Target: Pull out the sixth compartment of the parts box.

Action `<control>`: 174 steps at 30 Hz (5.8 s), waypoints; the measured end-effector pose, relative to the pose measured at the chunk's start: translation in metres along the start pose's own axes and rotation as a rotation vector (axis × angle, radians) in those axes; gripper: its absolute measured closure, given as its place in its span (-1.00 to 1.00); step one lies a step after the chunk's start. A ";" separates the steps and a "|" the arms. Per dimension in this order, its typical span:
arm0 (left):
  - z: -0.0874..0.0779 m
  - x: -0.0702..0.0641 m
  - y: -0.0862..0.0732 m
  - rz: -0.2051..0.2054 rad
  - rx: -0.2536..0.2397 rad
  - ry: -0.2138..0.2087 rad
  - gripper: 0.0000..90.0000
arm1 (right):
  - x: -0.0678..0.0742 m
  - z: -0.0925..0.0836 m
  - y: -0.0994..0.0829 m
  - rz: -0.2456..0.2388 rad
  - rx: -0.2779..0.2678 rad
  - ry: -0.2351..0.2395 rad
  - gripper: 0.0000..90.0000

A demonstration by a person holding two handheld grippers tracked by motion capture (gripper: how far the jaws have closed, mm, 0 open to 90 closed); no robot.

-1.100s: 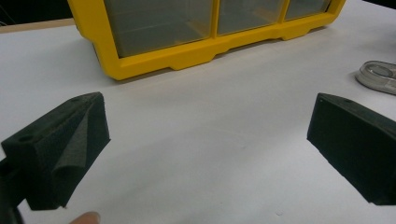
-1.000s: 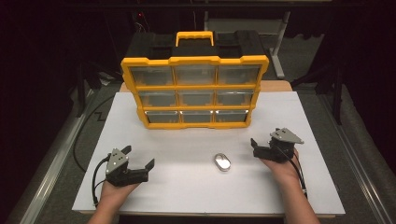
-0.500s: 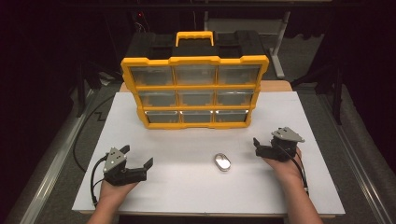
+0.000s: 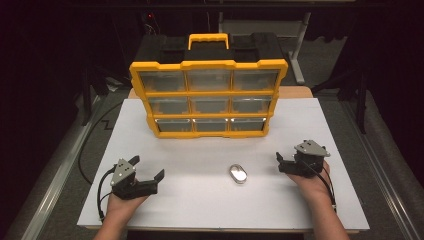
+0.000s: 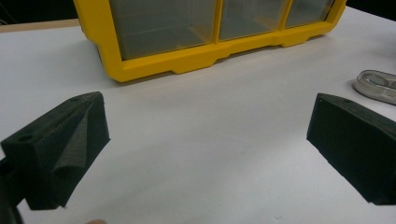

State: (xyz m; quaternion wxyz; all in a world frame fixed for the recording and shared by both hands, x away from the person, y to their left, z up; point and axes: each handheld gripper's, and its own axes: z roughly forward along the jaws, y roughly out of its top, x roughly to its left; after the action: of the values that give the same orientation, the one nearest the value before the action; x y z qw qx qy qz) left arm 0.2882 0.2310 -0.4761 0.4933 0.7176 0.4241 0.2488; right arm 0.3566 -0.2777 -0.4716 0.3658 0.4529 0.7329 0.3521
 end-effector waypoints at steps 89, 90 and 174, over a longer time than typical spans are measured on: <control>0.001 -0.001 -0.003 0.037 -0.010 -0.019 -0.99 | 0.078 -0.017 0.005 -0.965 0.091 -0.184 -0.98; 0.001 -0.001 -0.003 0.034 -0.012 -0.022 -0.99 | 0.080 -0.016 0.005 -0.982 0.096 -0.183 -0.95; 0.005 -0.004 -0.005 0.080 0.018 -0.080 -0.99 | 0.110 0.006 0.093 -1.047 -0.070 -0.380 0.21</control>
State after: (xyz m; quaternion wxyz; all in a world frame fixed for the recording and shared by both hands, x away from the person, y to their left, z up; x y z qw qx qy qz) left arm 0.2881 0.2257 -0.4828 0.4931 0.7477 0.3772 0.2357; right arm 0.3642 -0.1437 -0.4190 0.6324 0.0714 0.7691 0.0595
